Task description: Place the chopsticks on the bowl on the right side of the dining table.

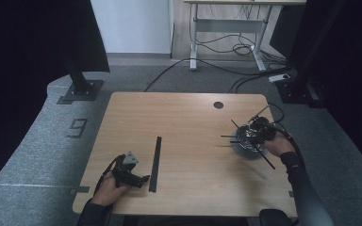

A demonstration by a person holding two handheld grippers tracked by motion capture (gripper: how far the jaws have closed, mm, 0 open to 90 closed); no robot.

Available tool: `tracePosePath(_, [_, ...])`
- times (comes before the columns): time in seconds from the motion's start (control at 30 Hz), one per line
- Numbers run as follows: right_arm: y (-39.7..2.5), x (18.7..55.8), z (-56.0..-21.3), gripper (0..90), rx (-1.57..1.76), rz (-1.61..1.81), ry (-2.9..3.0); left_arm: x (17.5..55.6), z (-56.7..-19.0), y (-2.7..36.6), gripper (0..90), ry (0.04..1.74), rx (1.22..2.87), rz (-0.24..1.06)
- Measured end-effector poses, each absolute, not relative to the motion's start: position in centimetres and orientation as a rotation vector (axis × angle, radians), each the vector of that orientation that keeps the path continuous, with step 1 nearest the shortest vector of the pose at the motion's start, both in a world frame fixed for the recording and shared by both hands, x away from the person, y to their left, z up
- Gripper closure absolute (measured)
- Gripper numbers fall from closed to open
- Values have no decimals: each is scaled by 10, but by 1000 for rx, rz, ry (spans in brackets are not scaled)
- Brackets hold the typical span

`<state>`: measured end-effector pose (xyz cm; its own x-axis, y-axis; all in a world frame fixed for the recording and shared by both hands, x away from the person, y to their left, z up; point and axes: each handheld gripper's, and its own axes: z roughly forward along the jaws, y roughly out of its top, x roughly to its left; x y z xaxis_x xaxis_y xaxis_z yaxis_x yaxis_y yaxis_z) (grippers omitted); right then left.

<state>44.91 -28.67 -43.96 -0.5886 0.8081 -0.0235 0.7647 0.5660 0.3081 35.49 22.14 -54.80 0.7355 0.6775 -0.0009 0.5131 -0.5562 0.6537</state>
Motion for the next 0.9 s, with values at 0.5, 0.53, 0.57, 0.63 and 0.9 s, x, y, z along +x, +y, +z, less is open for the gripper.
tracePosePath(0.5, [-289,459,-460,854,1348,451,2580,355,-548,221,0,893,2290,335])
tracePosePath(0.53, [-288,459,-461,854,1348,457,2579,355,-548,221,0,893,2290,335])
tracePosePath(0.57, [-288,459,-462,854,1345,463,2574,355,-548,221,0,893,2290,335])
tracePosePath(0.63, [-288,460,-464,853,1347,472,2565,355,-548,221,0,893,2290,335])
tracePosePath(0.9, [-290,459,-468,850,1345,521,2543,355,-548,221,0,893,2290,335])
